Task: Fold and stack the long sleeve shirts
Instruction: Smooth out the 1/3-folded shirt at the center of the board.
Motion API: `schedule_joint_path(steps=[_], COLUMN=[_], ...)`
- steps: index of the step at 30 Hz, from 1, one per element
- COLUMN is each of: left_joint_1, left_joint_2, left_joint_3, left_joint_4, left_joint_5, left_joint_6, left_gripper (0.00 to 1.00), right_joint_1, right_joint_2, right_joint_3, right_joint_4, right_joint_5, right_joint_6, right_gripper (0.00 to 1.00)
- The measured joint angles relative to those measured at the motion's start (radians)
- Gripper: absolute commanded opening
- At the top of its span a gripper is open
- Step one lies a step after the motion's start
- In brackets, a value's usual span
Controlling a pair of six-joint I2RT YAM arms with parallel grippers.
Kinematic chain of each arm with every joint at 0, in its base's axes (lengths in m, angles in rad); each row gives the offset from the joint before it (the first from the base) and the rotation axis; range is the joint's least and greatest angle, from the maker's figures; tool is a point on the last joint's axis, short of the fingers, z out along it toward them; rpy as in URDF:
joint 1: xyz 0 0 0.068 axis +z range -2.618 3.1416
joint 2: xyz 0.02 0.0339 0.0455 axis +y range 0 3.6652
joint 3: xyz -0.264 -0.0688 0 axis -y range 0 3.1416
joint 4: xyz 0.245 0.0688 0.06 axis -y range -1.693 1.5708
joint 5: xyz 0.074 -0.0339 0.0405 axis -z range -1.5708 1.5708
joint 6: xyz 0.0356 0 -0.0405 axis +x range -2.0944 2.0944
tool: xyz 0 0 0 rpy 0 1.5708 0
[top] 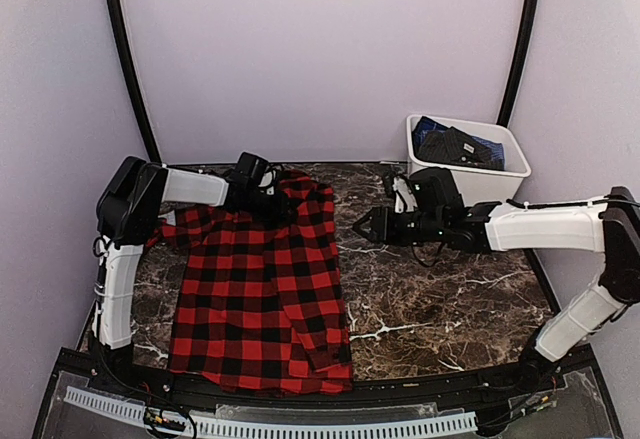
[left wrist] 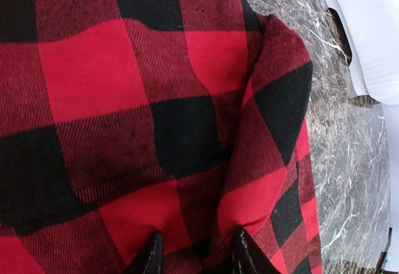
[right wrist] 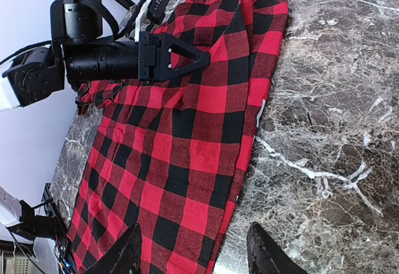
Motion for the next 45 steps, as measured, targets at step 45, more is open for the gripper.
schedule_joint_path(steps=[45], left_joint_1=[0.027], left_joint_2=[-0.414], left_joint_3=[-0.540], left_joint_4=[-0.049], left_joint_5=[0.096], left_joint_6=[-0.202], left_gripper=[0.39], right_joint_1=[-0.128], right_joint_2=[0.946], right_joint_3=[0.964], right_joint_4=[0.040], right_joint_5=[-0.225], right_joint_6=[-0.068], right_gripper=[0.52])
